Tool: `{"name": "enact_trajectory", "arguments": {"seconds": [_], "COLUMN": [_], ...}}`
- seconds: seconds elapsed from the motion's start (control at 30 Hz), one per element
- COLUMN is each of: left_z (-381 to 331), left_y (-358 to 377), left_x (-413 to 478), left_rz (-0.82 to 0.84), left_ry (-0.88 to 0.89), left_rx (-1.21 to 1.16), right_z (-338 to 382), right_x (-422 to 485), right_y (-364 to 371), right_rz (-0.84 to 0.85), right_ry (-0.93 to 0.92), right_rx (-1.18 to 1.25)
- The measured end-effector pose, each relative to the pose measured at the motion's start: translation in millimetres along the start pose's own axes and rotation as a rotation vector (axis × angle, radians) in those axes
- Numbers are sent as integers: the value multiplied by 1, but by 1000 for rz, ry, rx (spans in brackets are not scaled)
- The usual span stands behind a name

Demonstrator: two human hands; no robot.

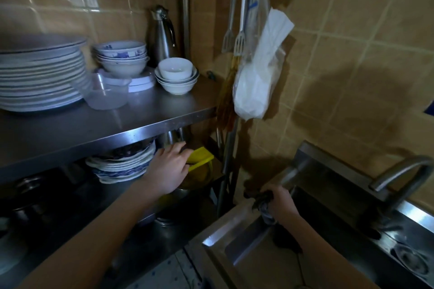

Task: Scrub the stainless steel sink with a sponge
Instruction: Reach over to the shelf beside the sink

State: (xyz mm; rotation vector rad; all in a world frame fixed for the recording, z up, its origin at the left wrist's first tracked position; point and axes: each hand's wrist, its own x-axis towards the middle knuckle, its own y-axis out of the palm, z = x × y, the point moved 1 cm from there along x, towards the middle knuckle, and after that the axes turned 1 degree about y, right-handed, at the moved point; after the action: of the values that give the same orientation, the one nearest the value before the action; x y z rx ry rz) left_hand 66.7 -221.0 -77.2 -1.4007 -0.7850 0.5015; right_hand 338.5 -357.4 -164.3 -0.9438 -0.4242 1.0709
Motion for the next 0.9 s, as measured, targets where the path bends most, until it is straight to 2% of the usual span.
{"name": "enact_trajectory", "arguments": {"seconds": [0.17, 0.27, 0.43, 0.57, 0.77, 0.9], "left_z": [32, 53, 87, 115, 158, 174], "left_y": [-21, -32, -49, -60, -60, -51], "left_x": [3, 5, 15, 30, 46, 49], "left_rz": [-59, -84, -107, -104, -120, -111], "left_ry": [-63, -92, -138, -130, -155, -140], "left_rx": [34, 54, 62, 94, 94, 80], "right_z": [77, 132, 224, 283, 321, 305], "right_x": [32, 59, 100, 134, 192, 208], "right_y": [-31, -46, -64, -65, -33, -3], "right_rz": [-27, -160, -249, -335, -259, -186], "right_ry": [-178, -305, -480, -550, -496, -529], "right_rx": [91, 0, -66, -101, -305, -390]}}
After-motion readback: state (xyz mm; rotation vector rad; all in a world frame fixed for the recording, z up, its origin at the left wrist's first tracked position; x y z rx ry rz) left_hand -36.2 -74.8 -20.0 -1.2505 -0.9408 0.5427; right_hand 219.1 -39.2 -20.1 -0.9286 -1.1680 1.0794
